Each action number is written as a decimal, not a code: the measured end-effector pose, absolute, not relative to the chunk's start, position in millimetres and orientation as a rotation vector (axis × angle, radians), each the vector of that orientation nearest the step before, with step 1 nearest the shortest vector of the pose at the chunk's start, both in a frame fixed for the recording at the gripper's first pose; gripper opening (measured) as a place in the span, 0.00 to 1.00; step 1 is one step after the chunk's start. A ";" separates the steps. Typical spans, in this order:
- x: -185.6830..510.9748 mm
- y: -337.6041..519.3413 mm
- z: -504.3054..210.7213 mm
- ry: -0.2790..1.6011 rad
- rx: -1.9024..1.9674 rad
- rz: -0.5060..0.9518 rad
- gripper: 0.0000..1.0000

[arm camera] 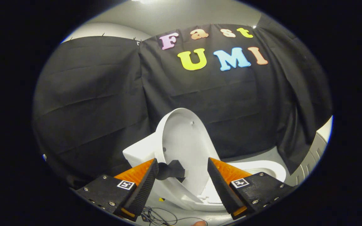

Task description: Open the toilet lid.

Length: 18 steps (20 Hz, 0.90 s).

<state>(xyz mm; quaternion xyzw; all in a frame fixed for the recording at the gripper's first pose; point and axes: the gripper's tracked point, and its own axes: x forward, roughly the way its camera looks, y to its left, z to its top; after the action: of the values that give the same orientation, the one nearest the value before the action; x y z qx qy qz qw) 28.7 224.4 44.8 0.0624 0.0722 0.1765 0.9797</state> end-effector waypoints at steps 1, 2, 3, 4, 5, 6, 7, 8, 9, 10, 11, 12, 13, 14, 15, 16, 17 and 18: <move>27.3 214.1 50.9 0.123 0.115 0.344 0.96; 27.0 201.2 55.2 0.108 0.101 0.324 0.95; 30.0 189.9 59.5 0.092 0.093 0.309 0.95; 30.6 179.1 64.5 0.075 0.090 0.297 0.95; 32.3 168.6 67.0 0.069 0.087 0.284 0.95; 31.8 158.9 67.7 0.068 0.087 0.275 0.95; 30.2 150.3 66.2 0.066 0.087 0.266 0.96; 27.5 139.8 67.1 0.062 0.081 0.254 0.95; 25.4 127.4 69.0 0.048 0.067 0.235 0.96; 24.1 113.4 69.1 0.035 0.050 0.209 0.95; 21.9 102.5 67.3 0.027 0.036 0.190 0.95; 19.8 95.4 62.2 0.024 0.029 0.179 0.96; 18.8 88.4 57.1 0.027 0.026 0.171 0.96; 16.0 82.1 53.1 0.033 0.024 0.165 0.95; 14.2 75.3 50.9 0.039 0.022 0.158 0.95; 12.3 67.6 51.6 0.035 0.020 0.147 0.95; 11.2 59.3 53.7 0.028 0.015 0.134 0.96; 9.5 51.8 53.8 0.021 0.011 0.121 0.96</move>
<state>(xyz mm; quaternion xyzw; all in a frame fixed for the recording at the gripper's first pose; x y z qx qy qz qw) 9.5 51.8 53.8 0.0055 0.0104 0.0605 0.9981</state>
